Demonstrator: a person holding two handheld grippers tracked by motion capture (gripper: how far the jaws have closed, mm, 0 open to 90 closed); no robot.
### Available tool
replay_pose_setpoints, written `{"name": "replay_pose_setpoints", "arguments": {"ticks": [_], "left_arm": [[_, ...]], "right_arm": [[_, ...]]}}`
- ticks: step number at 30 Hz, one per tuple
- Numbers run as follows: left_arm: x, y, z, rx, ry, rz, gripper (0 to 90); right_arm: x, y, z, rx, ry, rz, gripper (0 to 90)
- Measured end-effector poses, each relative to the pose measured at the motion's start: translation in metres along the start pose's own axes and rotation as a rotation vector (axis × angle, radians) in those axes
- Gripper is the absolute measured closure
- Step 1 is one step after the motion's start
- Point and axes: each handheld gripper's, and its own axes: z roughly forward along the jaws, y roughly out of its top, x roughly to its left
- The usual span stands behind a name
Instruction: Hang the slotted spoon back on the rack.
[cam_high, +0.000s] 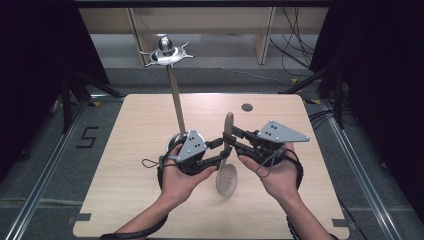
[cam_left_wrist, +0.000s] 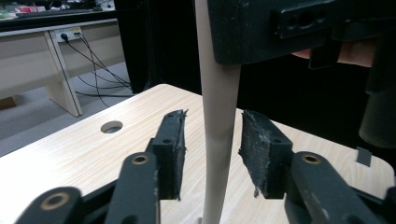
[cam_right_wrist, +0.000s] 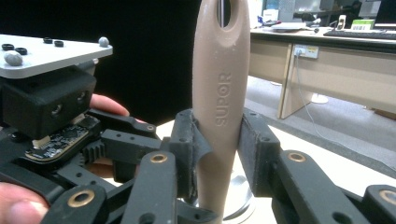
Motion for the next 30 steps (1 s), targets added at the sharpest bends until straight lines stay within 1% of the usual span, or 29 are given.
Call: {"name": "replay_pose_setpoints", "arguments": {"ticks": [1,2,3,4,5,6,7,8,10,11,12,13,14,15,16,17,19,20,21,22,23,24,26,27,28,29,30], "left_arm": [[0.0,0.0,0.001,-0.003,0.001,0.0,62.5],[0.0,0.0,0.001,-0.006,0.002,0.004,63.9],[0.0,0.0,0.002,-0.007,0.003,0.005,65.7],[0.0,0.0,0.002,-0.006,0.004,0.008,67.6],[0.0,0.0,0.002,-0.005,0.005,0.01,72.5],[0.0,0.0,0.002,-0.005,0.0,0.007,72.5],[0.0,0.0,0.002,-0.003,0.004,0.01,75.0],[0.0,0.001,0.002,-0.004,0.003,0.01,75.3],[0.001,0.001,0.001,0.001,0.003,0.004,75.9],[0.002,0.002,0.0,-0.001,0.004,0.0,75.9],[0.002,0.002,-0.001,0.002,0.004,-0.003,76.1],[0.004,0.002,-0.002,0.009,0.003,0.003,76.2],[0.008,0.002,-0.005,0.017,-0.001,-0.013,76.3],[0.008,0.002,-0.005,0.017,-0.001,-0.013,76.3],[0.01,0.001,-0.007,0.02,0.002,-0.021,76.3],[0.012,0.001,-0.008,0.027,0.003,-0.018,76.3],[0.016,0.002,-0.012,0.03,0.012,-0.012,76.4],[0.021,0.003,-0.017,0.036,0.02,0.007,76.4],[0.024,0.004,-0.02,0.036,0.022,0.009,76.4],[0.024,0.004,-0.02,0.036,0.022,0.009,76.4],[0.026,0.005,-0.023,0.037,0.022,0.01,76.4],[0.031,0.005,-0.028,0.04,0.023,0.011,76.4],[0.034,0.006,-0.031,0.043,0.021,0.015,76.4],[0.036,0.006,-0.033,0.041,0.021,0.014,76.4],[0.037,0.005,-0.036,0.041,0.026,0.001,76.4],[0.04,0.006,-0.038,0.038,0.025,0.02,76.4],[0.042,0.006,-0.041,0.037,0.024,0.024,76.4]], "right_arm": [[-0.001,0.0,0.001,-0.011,-0.004,-0.026,69.2],[0.0,0.0,0.001,-0.009,-0.012,-0.019,69.2],[-0.001,0.0,0.001,-0.009,-0.008,-0.027,69.2],[0.0,-0.001,0.002,-0.004,0.0,-0.016,69.2],[0.001,-0.001,0.002,-0.006,-0.004,-0.017,69.2],[0.001,-0.001,0.002,-0.006,-0.004,-0.017,69.2],[0.002,-0.001,0.003,0.001,0.002,-0.004,69.1],[0.002,-0.001,0.004,-0.007,0.008,-0.007,69.0],[0.002,0.0,0.004,-0.006,0.007,-0.004,68.8],[0.002,0.0,0.003,-0.003,0.022,-0.001,68.4],[0.002,0.001,0.003,-0.002,0.022,0.007,67.3],[0.002,0.004,0.002,-0.012,0.031,0.031,60.2],[0.002,0.006,0.001,-0.011,0.035,0.027,56.9],[0.002,0.006,0.001,-0.011,0.035,0.027,56.9],[0.001,0.008,-0.001,-0.018,0.026,0.013,54.0],[0.002,0.009,-0.003,-0.019,0.037,0.027,51.9],[0.001,0.01,-0.007,-0.017,0.044,0.019,48.8],[0.003,0.01,-0.013,-0.01,0.038,0.03,46.5],[0.001,0.009,-0.015,-0.018,0.045,0.018,45.8],[0.001,0.009,-0.015,-0.018,0.045,0.018,45.8],[0.001,0.008,-0.018,-0.013,0.031,0.02,45.4],[-0.002,0.006,-0.023,-0.023,0.025,0.004,45.2],[-0.004,0.004,-0.026,-0.022,0.026,0.005,45.1],[-0.005,0.002,-0.029,-0.009,0.02,0.018,45.1],[-0.009,-0.002,-0.033,-0.004,0.004,0.011,45.1],[-0.009,-0.002,-0.033,-0.004,0.004,0.011,45.1],[-0.01,-0.004,-0.035,0.004,0.001,0.025,45.1]]}}
